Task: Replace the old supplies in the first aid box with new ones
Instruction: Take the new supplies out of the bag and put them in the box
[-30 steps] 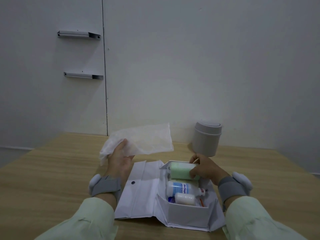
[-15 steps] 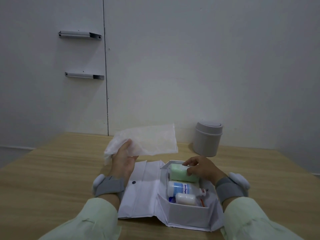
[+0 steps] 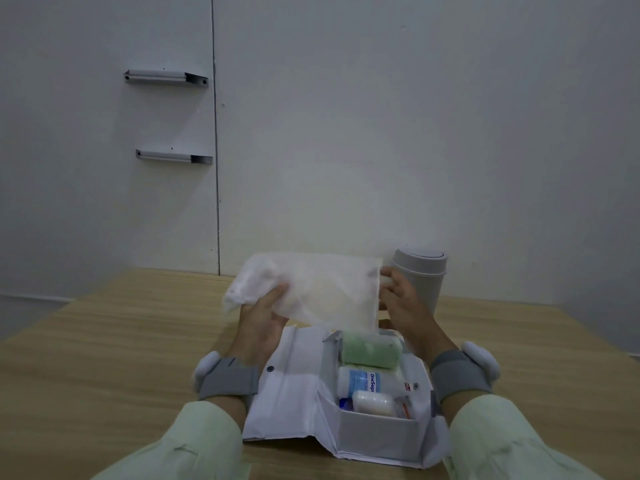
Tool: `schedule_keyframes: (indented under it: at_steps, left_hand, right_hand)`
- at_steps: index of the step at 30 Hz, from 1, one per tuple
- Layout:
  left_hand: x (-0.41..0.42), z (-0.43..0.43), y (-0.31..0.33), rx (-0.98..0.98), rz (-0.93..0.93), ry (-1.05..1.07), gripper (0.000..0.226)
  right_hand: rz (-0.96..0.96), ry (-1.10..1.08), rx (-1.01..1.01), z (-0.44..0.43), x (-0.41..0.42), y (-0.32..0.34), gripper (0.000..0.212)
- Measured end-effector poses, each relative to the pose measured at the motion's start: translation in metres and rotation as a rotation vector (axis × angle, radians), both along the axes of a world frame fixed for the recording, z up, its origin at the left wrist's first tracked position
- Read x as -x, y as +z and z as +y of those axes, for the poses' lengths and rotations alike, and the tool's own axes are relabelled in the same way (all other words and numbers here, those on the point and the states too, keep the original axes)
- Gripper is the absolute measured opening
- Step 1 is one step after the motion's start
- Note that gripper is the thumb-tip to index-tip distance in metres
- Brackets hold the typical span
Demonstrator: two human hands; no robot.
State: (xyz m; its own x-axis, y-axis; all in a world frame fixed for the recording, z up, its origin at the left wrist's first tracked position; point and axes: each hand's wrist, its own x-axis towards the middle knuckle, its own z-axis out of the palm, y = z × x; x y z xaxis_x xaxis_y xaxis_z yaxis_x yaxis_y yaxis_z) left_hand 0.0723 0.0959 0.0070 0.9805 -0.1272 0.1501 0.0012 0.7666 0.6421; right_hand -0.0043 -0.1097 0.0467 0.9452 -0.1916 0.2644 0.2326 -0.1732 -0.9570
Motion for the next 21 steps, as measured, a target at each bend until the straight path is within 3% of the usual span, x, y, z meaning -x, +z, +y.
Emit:
schedule_keyframes:
  at_steps: [3, 8, 15, 18, 21]
  left_hand:
    - [0.009, -0.001, 0.008, -0.062, -0.109, -0.042, 0.039]
    - [0.015, 0.000, 0.024, -0.225, -0.173, 0.001, 0.055]
    - [0.012, 0.010, 0.038, -0.041, -0.142, -0.023, 0.073]
    - [0.008, 0.016, 0.039, 0.043, -0.083, -0.039, 0.057]
    - [0.006, 0.019, 0.041, 0.102, -0.056, -0.053, 0.056]
  right_hand:
    - [-0.001, 0.049, -0.014, 0.004, -0.003, -0.003, 0.030]
    - [-0.061, -0.054, -0.046, 0.000, -0.003, -0.011, 0.033]
    - [-0.108, -0.114, -0.116, 0.001, 0.001, -0.012, 0.022]
    - [-0.088, -0.127, -0.139, 0.001, -0.001, -0.014, 0.022]
    - [-0.074, -0.114, -0.177, 0.002, -0.003, -0.014, 0.023]
